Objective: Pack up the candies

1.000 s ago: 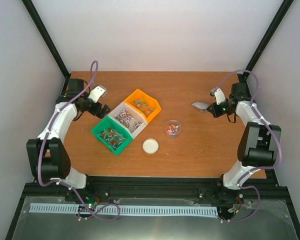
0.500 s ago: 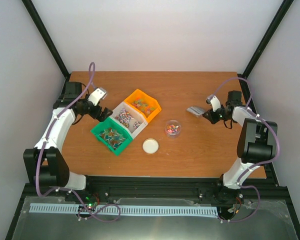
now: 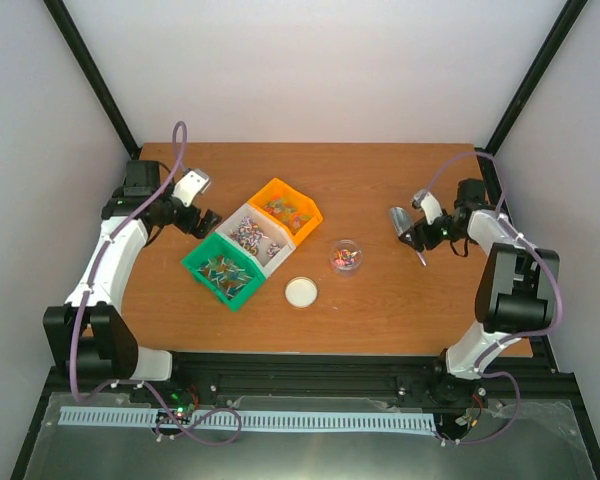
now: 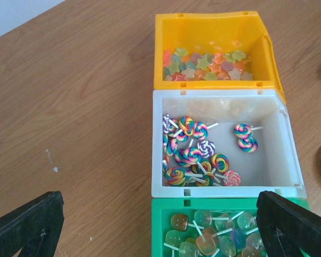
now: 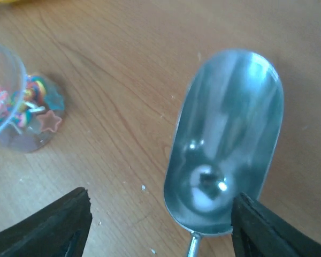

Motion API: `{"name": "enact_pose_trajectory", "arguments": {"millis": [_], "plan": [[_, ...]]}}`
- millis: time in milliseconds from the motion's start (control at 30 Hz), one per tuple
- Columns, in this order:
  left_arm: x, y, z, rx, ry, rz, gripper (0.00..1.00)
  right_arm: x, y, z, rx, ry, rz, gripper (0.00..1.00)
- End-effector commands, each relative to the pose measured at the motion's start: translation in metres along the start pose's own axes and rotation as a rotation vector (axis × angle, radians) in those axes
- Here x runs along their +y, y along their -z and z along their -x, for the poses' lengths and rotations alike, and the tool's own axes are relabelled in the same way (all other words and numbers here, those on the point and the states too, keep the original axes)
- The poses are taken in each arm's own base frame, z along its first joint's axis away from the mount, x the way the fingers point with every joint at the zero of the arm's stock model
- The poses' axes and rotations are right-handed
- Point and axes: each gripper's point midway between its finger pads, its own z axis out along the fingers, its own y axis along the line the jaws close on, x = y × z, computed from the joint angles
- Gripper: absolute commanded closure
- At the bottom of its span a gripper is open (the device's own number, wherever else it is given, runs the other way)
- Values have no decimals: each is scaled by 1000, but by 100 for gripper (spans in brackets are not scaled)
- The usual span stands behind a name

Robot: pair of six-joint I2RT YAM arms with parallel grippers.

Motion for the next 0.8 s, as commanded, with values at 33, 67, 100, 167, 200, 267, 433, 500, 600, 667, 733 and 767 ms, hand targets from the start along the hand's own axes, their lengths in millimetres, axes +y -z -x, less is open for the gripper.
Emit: {"name": "enact_pose_trajectory", "arguments": {"millis": [33, 67, 100, 167, 200, 267, 433, 500, 600, 667, 733, 767], "plan": [[13, 18, 23, -80, 23, 98, 0, 15, 54, 62, -115, 81, -14, 14], [14, 20, 24, -87, 23, 115, 0, 19, 60, 70, -124, 89, -13, 12], [16, 21, 24, -95, 25, 132, 0, 25, 66, 78, -131, 96, -10, 12], [17, 25, 25, -112, 23, 155, 0, 39, 74, 93, -142, 124, -13, 12], [16, 25, 24, -117, 28, 158, 0, 48, 76, 101, -142, 139, -12, 12], [17, 25, 22, -121, 52, 166, 0, 72, 78, 115, -133, 179, -2, 13], [4, 26, 14, -106, 67, 120, 0, 141, 61, 137, -98, 301, 26, 15], [-1, 27, 11, -104, 69, 103, 0, 178, 47, 139, -75, 362, 69, 18], [-10, 28, 5, -99, 66, 76, 0, 213, 25, 133, -16, 426, 102, 22], [-14, 29, 3, -97, 62, 63, 0, 234, 8, 123, 33, 479, 114, 24], [-16, 29, 2, -96, 66, 54, 0, 249, -12, 108, 89, 538, 106, 27], [-18, 29, 1, -97, 67, 47, 0, 257, -23, 101, 112, 563, 112, 29]]}}
